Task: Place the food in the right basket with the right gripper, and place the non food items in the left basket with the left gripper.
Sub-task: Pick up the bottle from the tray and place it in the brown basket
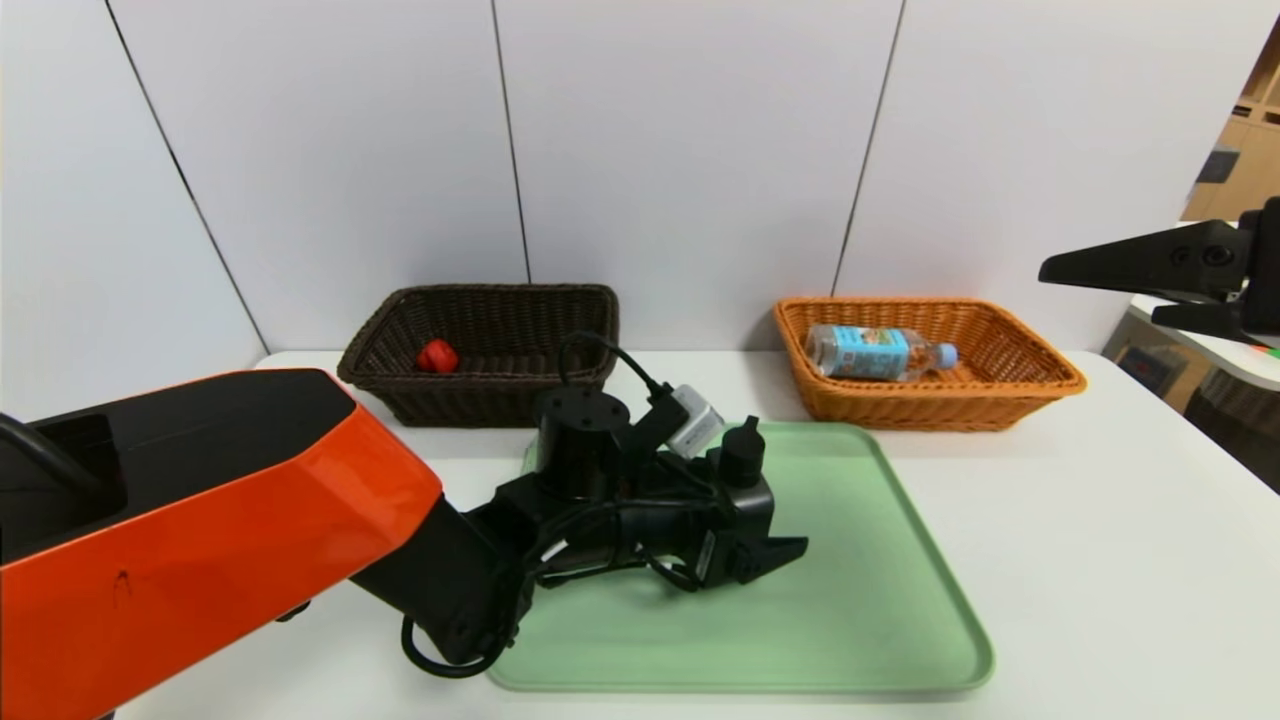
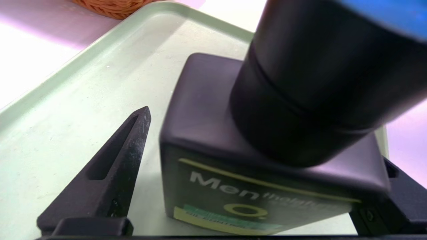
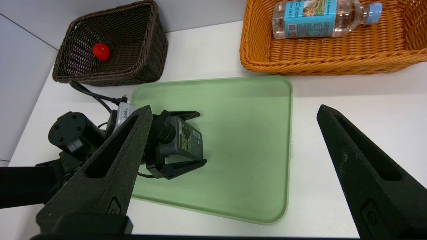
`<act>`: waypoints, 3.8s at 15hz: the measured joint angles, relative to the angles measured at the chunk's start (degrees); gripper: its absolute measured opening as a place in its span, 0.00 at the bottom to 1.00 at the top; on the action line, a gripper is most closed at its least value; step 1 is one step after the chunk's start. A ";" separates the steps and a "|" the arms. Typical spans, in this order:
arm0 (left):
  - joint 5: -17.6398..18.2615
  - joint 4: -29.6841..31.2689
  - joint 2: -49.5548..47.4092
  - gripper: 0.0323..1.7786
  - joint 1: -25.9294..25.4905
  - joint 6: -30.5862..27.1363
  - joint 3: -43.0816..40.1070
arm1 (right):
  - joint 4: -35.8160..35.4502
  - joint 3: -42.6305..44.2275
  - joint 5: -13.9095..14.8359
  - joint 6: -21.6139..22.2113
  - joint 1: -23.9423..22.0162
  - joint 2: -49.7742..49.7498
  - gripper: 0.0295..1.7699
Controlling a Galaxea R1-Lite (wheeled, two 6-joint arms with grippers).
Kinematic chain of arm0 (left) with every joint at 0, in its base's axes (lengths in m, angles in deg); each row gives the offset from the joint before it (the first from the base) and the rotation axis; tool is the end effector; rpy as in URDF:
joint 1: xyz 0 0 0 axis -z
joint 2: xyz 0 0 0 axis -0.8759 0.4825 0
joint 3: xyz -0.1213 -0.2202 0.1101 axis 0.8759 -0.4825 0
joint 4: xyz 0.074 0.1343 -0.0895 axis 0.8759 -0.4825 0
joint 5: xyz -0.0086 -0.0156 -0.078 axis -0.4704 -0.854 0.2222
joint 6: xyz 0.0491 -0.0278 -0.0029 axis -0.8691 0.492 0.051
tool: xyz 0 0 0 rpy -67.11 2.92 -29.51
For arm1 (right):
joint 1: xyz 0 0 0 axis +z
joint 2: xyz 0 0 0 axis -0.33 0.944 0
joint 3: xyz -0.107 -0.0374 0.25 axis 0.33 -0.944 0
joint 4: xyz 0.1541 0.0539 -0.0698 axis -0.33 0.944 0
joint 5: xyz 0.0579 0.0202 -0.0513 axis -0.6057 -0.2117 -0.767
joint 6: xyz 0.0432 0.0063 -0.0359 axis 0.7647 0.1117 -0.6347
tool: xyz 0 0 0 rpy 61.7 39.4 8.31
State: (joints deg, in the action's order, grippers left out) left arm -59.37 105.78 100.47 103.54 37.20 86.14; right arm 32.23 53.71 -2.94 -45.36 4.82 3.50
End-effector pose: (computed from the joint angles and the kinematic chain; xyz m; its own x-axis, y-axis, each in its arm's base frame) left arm 0.2836 -0.2943 0.0768 0.3288 -0.9281 -0.1748 0.9291 0.3511 -0.1165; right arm 0.1725 0.0712 0.2863 0.8821 0.2892 -0.3719 -0.1632 0.9281 0.3347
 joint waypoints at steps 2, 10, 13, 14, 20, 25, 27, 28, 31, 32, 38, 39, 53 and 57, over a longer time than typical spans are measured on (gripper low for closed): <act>-0.07 0.11 0.26 0.95 0.04 0.02 0.15 | 0.02 0.00 -0.02 -0.02 0.00 -0.02 0.96; -0.13 0.27 0.72 0.63 0.06 0.33 0.67 | 0.10 -0.10 -0.02 0.00 0.09 -0.02 0.96; -0.16 0.93 0.80 0.63 0.09 0.37 0.54 | 0.07 -0.30 -0.09 -0.04 0.13 -0.02 0.96; -0.16 0.99 0.80 0.63 0.09 0.37 0.50 | 0.05 -0.52 -0.09 -0.02 0.16 -0.02 0.96; -1.32 0.88 -0.05 0.63 0.04 2.49 1.24 | 0.11 -0.83 -0.04 -0.13 0.16 -0.10 0.96; -4.88 -3.45 -5.78 0.63 0.06 6.35 4.36 | 0.11 -2.08 -0.06 -0.20 0.24 -0.05 0.96; -6.14 -6.31 -8.90 0.62 0.06 8.24 6.18 | 0.44 -2.43 -0.04 -0.22 0.24 0.01 0.96; -6.80 -8.55 -10.50 0.63 0.09 8.69 7.64 | 0.51 -2.50 -0.04 -0.20 0.24 0.04 0.96; -11.79 -17.32 -14.19 0.62 -1.02 8.98 15.64 | 0.49 -2.54 -0.02 -0.30 0.24 0.26 0.96; -13.49 -19.85 -14.87 0.62 -2.60 8.98 18.55 | 0.49 -2.43 -0.02 -0.34 0.24 0.30 0.96; -15.02 -34.00 -16.37 0.62 -17.40 5.85 26.47 | 0.11 -2.06 0.00 -0.34 0.30 0.87 0.96; -15.02 -34.22 -16.09 0.62 -19.32 4.78 26.31 | 0.11 -2.06 -0.02 -0.39 0.33 1.00 0.96; -15.26 -30.40 -4.02 0.62 -27.51 -1.05 26.14 | 0.73 -2.06 0.11 -0.28 0.41 1.05 0.96; -16.01 -30.27 -1.82 0.62 -28.47 -1.74 27.27 | 0.73 -2.30 0.07 -0.13 0.41 1.02 0.96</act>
State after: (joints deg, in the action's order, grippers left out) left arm -75.37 75.51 98.65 75.07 35.45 113.41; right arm 32.96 51.40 -2.87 -45.49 5.24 4.53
